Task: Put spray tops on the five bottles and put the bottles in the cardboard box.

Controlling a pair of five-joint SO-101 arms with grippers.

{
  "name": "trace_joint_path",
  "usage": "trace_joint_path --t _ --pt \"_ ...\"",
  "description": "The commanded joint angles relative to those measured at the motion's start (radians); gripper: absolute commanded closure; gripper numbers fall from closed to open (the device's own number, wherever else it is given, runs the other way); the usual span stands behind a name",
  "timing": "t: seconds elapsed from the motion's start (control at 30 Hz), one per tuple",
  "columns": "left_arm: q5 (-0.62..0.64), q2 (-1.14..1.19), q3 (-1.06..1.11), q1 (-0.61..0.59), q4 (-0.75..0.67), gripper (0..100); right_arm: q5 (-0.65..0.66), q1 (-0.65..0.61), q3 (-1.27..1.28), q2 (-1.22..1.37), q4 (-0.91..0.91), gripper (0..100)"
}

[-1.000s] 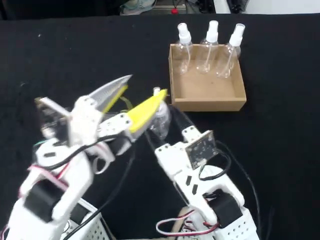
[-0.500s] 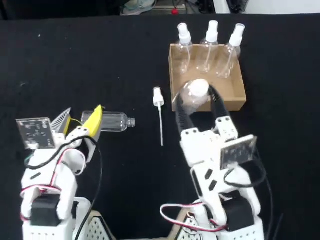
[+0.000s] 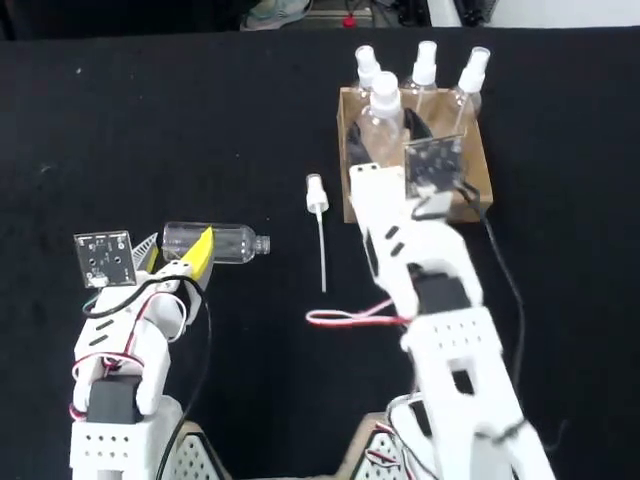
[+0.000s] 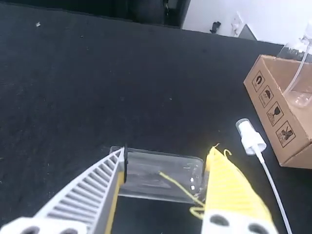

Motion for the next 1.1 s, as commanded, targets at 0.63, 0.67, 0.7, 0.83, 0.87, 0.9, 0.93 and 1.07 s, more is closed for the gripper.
trace_joint_path --t 0.63,0.67,0.7,0.83,0.87,0.9,0.93,1.07 --pt "-0.008 -0.014 0.015 -0.005 -0.018 74 -0.138 0.092 -0.039 0.435 -0.379 85.5" --pt "-0.006 -0.014 0.015 -0.005 -0.018 74 -0.138 0.092 -0.05 0.452 -0.379 85.5" --pt "-0.005 -0.014 0.015 -0.005 -0.018 74 -0.138 0.092 -0.059 0.47 -0.379 85.5" --pt "-0.008 -0.014 0.015 -0.005 -0.018 74 -0.137 0.092 -0.093 0.536 -0.379 85.5" --pt "-0.008 -0.014 0.015 -0.005 -0.018 74 -0.137 0.092 -0.099 0.544 -0.379 85.5" --pt "-0.008 -0.014 0.015 -0.005 -0.018 74 -0.137 0.092 -0.099 0.553 -0.379 85.5" --pt "-0.008 -0.014 0.015 -0.005 -0.018 74 -0.137 0.092 -0.099 0.558 -0.379 85.5" --pt "-0.009 -0.014 0.015 -0.005 -0.018 74 -0.121 0.081 -0.091 0.562 -0.374 85.5"
